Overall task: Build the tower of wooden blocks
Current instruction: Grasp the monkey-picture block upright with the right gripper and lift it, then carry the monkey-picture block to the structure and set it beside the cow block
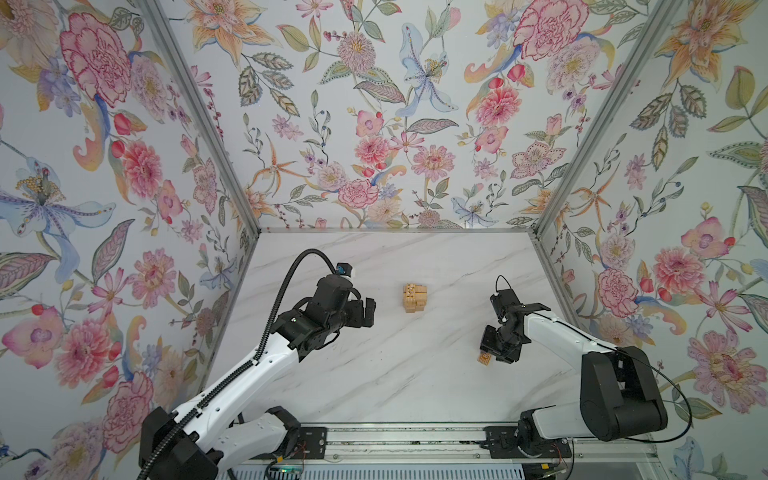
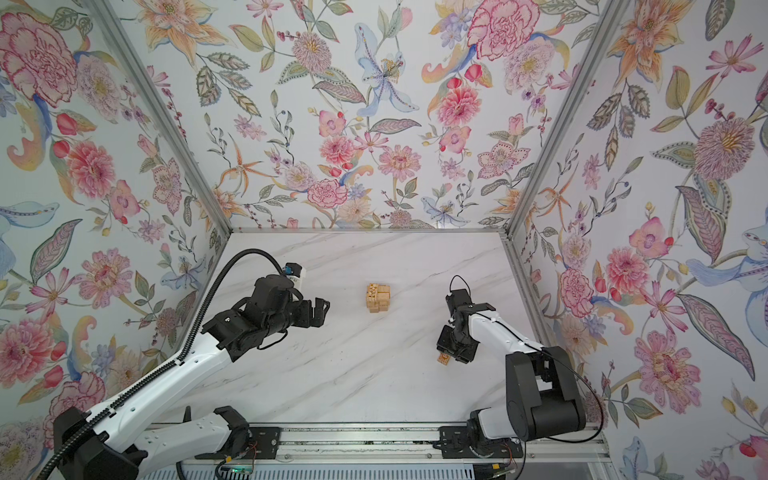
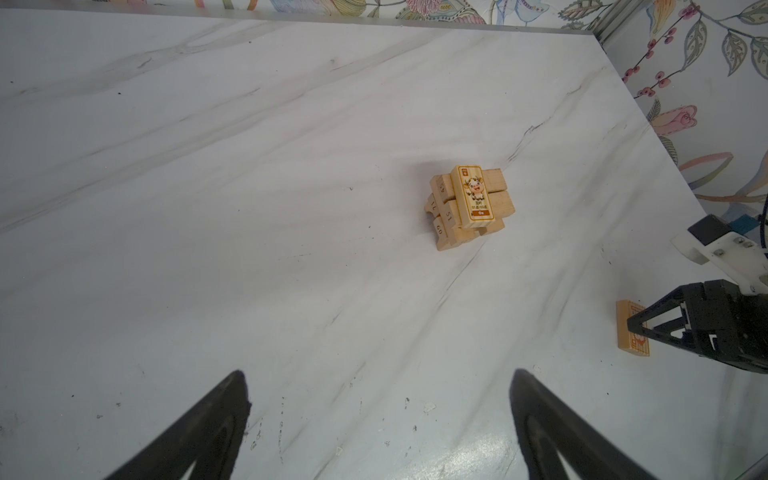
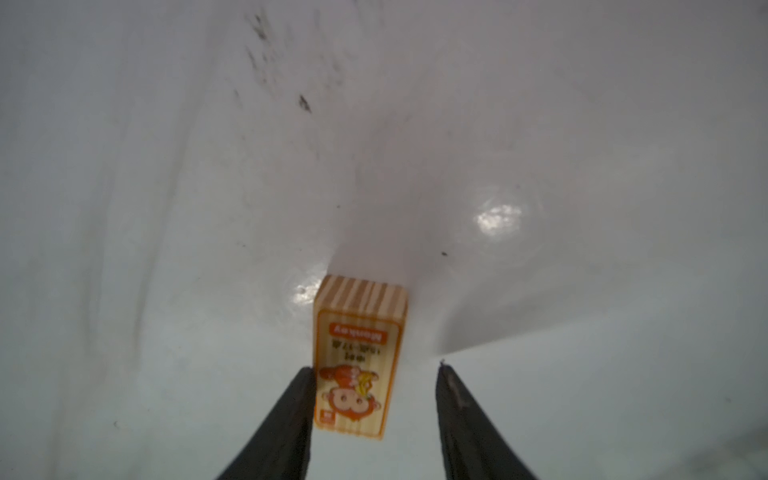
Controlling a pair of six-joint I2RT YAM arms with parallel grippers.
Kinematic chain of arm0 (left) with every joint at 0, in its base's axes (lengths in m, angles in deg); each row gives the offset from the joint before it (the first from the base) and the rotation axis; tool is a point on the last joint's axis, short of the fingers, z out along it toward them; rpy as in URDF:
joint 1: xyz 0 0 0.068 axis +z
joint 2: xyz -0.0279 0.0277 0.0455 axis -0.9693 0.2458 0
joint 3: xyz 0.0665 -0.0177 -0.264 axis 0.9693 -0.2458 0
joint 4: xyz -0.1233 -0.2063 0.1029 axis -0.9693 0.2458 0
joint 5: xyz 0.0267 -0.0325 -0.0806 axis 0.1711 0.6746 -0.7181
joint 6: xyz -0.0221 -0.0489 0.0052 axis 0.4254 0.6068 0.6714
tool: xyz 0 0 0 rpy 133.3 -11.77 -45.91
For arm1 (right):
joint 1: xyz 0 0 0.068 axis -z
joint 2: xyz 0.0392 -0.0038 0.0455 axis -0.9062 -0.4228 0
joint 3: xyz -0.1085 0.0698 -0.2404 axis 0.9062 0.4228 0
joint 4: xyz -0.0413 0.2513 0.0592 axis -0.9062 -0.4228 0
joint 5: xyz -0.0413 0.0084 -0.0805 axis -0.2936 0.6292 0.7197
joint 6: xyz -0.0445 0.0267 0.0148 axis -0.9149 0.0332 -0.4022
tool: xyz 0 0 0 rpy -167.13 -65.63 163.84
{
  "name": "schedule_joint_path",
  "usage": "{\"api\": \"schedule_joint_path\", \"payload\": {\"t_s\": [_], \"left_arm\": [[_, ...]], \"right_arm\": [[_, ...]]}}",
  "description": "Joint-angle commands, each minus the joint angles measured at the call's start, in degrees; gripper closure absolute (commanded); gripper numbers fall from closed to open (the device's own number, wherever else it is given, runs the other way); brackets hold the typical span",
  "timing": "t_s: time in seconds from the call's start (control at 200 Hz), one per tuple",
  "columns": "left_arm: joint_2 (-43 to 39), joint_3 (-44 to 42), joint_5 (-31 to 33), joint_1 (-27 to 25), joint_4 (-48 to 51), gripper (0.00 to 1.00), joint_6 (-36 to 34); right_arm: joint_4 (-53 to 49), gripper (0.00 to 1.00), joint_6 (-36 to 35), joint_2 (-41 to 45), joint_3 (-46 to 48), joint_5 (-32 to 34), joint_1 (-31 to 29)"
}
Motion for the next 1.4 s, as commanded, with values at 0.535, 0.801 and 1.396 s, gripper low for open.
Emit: {"api": "schedule_joint_path", "payload": {"t_s": [0.535,0.801,1.396], "left_arm": [[4.31,5.37,0.42,3.63,0.86,0.01,-4.35],[4.56,4.83,-0.71,8.01,-0.07,0.01,-5.17],[6.32,5.31,-0.81,10.67,-1.73,0.01,-5.35]], "right_arm": [[-5.78,0.74,-2.30,-6.37,-17.35,-0.98,-5.33],[-10.38,0.75,-6.97,-19.80,-41.55,-4.00,-9.69],[-16.59,0.73,-10.66,-37.60,-65.65,-8.70,-15.86]]}}
